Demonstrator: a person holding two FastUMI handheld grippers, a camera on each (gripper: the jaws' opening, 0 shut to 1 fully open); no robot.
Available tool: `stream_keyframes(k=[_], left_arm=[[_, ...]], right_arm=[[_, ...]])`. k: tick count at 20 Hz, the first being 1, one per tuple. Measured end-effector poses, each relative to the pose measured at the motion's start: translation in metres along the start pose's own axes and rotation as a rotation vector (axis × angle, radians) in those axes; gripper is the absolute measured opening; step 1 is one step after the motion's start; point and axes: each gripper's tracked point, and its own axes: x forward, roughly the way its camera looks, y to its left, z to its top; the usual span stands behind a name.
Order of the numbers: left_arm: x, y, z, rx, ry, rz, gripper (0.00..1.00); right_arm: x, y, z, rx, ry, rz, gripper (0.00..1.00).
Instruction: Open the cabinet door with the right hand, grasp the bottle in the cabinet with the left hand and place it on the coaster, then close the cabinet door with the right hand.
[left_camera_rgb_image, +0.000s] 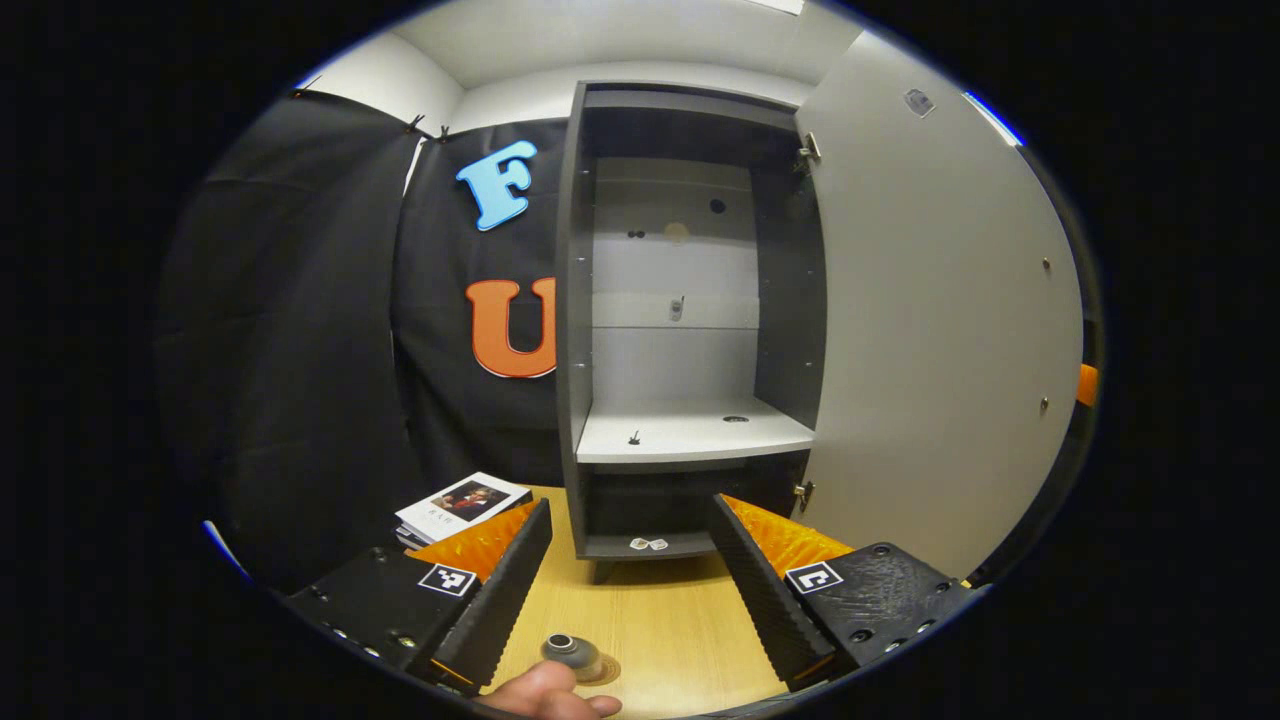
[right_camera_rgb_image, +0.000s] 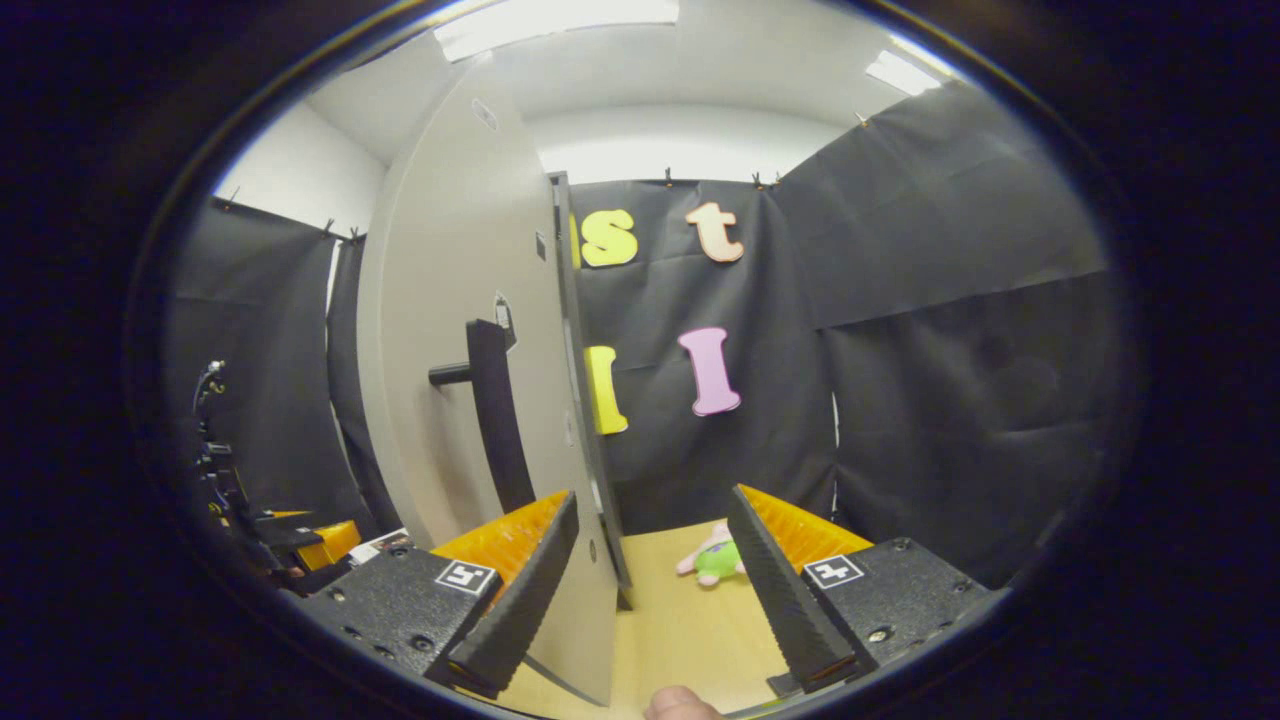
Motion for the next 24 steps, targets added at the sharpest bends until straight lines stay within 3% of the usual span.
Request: stream_keyframes(k=[2, 3, 4, 7, 8, 9, 14, 15, 16, 17, 18, 19, 20, 21, 24], left_arm=[[-0.003, 0.014, -0.004, -0.013, 0.008, 0.006, 0.96], [-0.006, 0.022, -0.005, -0.014, 0.009, 0.016, 0.96], [-0.008, 0.030, -0.006, -0.015, 0.009, 0.026, 0.96], [-0.013, 0.049, -0.009, -0.027, 0.011, 0.046, 0.96], [-0.015, 0.055, -0.010, -0.028, 0.015, 0.051, 0.96], [-0.018, 0.059, -0.011, -0.031, 0.016, 0.052, 0.96], [-0.030, 0.084, -0.012, -0.027, 0.010, 0.075, 0.96], [-0.034, 0.090, -0.013, -0.022, 0.010, 0.084, 1.00], [-0.036, 0.096, -0.014, -0.020, 0.011, 0.091, 0.96], [-0.039, 0.103, -0.017, -0.016, 0.014, 0.105, 1.00], [-0.042, 0.111, -0.018, -0.013, 0.017, 0.121, 0.96], [-0.045, 0.118, -0.020, -0.013, 0.021, 0.137, 1.00], [-0.048, 0.125, -0.020, -0.018, 0.020, 0.151, 1.00], [-0.051, 0.132, -0.021, -0.025, 0.021, 0.164, 1.00], [-0.059, 0.146, -0.020, -0.037, 0.013, 0.197, 1.00]], right_arm=[[-0.005, 0.019, -0.007, 0.015, 0.010, 0.023, 0.97], [-0.006, 0.030, -0.008, 0.016, 0.014, 0.035, 0.91], [-0.011, 0.039, -0.012, 0.013, 0.016, 0.050, 0.97], [-0.009, 0.065, -0.015, 0.004, 0.017, 0.095, 0.97], [-0.008, 0.074, -0.018, -0.002, 0.015, 0.108, 0.91], [-0.007, 0.084, -0.019, -0.009, 0.013, 0.122, 0.97], [0.008, 0.118, -0.024, -0.014, 0.017, 0.187, 0.92], [0.014, 0.124, -0.026, -0.012, 0.022, 0.199, 0.97], [0.020, 0.131, -0.028, -0.011, 0.025, 0.212, 0.97], [0.026, 0.139, -0.030, -0.010, 0.032, 0.229, 0.92], [0.029, 0.150, -0.032, -0.003, 0.034, 0.252, 0.92], [0.033, 0.159, -0.034, -0.003, 0.042, 0.269, 0.92], [0.037, 0.167, -0.037, -0.006, 0.049, 0.289, 0.98], [0.040, 0.174, -0.036, -0.014, 0.048, 0.302, 0.94], [0.045, 0.186, -0.030, -0.037, 0.031, 0.332, 0.99]])
